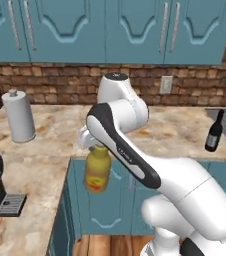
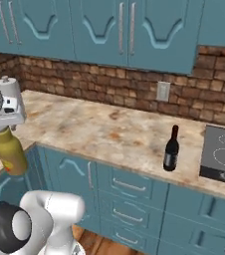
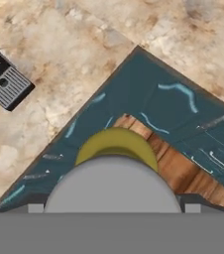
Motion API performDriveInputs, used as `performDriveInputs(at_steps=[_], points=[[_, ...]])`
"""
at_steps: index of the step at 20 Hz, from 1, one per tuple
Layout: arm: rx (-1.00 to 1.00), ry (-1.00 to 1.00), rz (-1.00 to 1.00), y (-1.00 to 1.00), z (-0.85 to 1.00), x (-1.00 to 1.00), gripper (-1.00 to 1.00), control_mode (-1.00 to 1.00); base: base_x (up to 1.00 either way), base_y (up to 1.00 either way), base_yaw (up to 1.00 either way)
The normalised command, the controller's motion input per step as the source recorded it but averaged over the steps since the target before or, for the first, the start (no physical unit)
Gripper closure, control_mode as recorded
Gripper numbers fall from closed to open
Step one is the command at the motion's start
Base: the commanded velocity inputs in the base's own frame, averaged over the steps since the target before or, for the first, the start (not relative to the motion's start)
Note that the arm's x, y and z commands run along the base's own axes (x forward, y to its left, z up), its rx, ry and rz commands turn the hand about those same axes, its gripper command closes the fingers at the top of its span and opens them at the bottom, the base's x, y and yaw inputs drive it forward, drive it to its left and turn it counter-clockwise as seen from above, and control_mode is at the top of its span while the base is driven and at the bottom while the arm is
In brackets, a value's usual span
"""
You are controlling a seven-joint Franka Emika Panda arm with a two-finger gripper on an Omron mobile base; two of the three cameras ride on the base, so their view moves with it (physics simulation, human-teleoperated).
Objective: There is a wine glass and glass cup on the dining counter. Place the wine bottle next to the wine glass and the juice bottle next to the glass cup.
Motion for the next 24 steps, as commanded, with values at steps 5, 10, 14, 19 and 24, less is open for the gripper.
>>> performDriveInputs(at_steps=[5,10,14,19,24], points=[[0.00,0.00,0.00,0.00,0.00,0.00,1.00,1.00,-0.27,0.00,0.79],[0.00,0.00,0.00,0.00,0.00,0.00,1.00,1.00,-0.25,0.00,0.95],[0.00,0.00,0.00,0.00,0.00,0.00,1.00,1.00,-0.18,0.00,1.00],[0.00,0.00,0.00,0.00,0.00,0.00,1.00,1.00,-0.12,0.00,1.00],[0.00,0.00,0.00,0.00,0.00,0.00,1.00,1.00,-0.07,0.00,1.00]])
